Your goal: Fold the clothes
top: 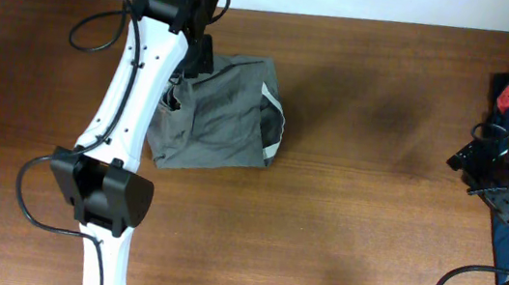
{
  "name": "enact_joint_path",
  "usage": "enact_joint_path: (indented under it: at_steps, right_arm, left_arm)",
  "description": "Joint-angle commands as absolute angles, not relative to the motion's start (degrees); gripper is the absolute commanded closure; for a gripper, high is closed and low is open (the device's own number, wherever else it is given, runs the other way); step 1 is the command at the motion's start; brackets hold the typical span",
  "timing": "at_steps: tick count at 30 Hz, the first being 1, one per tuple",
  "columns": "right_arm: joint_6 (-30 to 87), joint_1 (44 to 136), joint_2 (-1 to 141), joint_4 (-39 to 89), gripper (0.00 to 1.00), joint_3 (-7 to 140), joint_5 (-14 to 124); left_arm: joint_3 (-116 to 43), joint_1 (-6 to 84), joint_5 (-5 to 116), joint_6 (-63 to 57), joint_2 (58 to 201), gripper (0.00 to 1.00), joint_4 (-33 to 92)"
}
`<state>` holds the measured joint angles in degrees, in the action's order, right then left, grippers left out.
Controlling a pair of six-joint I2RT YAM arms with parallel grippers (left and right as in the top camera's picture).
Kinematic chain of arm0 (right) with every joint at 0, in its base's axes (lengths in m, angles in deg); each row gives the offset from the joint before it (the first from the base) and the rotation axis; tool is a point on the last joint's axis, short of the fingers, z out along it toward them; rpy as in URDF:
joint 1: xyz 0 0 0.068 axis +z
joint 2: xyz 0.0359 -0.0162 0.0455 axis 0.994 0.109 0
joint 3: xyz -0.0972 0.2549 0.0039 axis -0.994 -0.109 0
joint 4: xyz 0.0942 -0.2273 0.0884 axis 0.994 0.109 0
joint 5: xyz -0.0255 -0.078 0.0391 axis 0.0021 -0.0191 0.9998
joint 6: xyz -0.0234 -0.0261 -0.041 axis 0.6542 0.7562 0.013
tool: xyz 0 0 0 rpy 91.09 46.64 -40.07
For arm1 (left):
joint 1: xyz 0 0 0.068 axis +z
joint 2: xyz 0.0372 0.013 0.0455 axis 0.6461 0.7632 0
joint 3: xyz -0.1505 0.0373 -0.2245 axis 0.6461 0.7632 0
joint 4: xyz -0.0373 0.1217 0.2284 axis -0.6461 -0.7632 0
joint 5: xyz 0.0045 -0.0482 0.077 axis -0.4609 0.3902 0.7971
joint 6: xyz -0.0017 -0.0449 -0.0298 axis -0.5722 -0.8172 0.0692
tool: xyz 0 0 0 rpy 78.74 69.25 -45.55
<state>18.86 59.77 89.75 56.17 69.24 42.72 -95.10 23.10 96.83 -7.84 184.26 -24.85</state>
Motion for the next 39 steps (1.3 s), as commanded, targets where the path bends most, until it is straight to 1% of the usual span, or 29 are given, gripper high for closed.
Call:
enact_joint_path:
  at_steps: [1, 11, 12, 13, 14, 16, 17, 18, 26, 34, 39]
  right_arm:
    - [18.3, 59.7, 89.4, 56.2, 0.01, 70.2, 42.6]
    - [18.3, 59.7, 89.4, 56.2, 0.01, 70.2, 42.6]
    - [18.3, 59.7, 89.4, 56.2, 0.01, 70.2, 42.6]
    - [18.3, 59.7, 89.4, 56.2, 0.01, 70.2, 42.6]
    - [18.3, 59.7, 89.4, 56.1, 0.01, 70.2, 42.6]
    - [18.3, 59.7, 89.4, 56.2, 0.01, 70.2, 42.6]
    - [18.3, 59.7, 89.4, 56.1, 0.01, 70.2, 42.6]
    - [18.3, 59.7, 89.4, 56.2, 0.01, 70.2, 42.6]
    - [18.3, 59.7, 89.4, 56.2, 0.01, 70.2, 42.6]
    - [18.3, 59.7, 89.4, 56.2, 0.01, 70.2, 42.6]
    - [18.3, 59.7, 89.4, 56.2, 0.01, 70.2, 42.6]
  left_arm:
    - [-95.7, 21.2, 94.8, -8.7, 184.1, 0.99, -23.8]
    - [-95.7, 19.3, 93.2, -8.7, 185.3, 0.98, -22.3]
    - [-95.7, 19.1, 93.2, -8.7, 185.5, 0.91, -22.3]
    - [-95.7, 18.9, 93.2, -8.7, 185.8, 0.89, -22.1]
    - [-95.7, 18.8, 93.2, -8.7, 186.1, 0.89, -22.1]
    - [-95.7, 18.6, 93.2, -8.7, 186.7, 0.91, -21.9]
    - [-95.7, 18.5, 93.2, -8.7, 186.9, 0.98, -21.9]
    - [-95.7, 18.5, 93.2, -8.7, 187.2, 0.99, -22.0]
    - [-95.7, 18.3, 90.7, -8.7, 187.6, 0.99, -20.9]
    - [-95.7, 17.1, 90.7, -8.7, 187.6, 0.99, -20.2]
    - [-98.3, 17.2, 91.5, -8.6, 187.3, 0.99, -24.1]
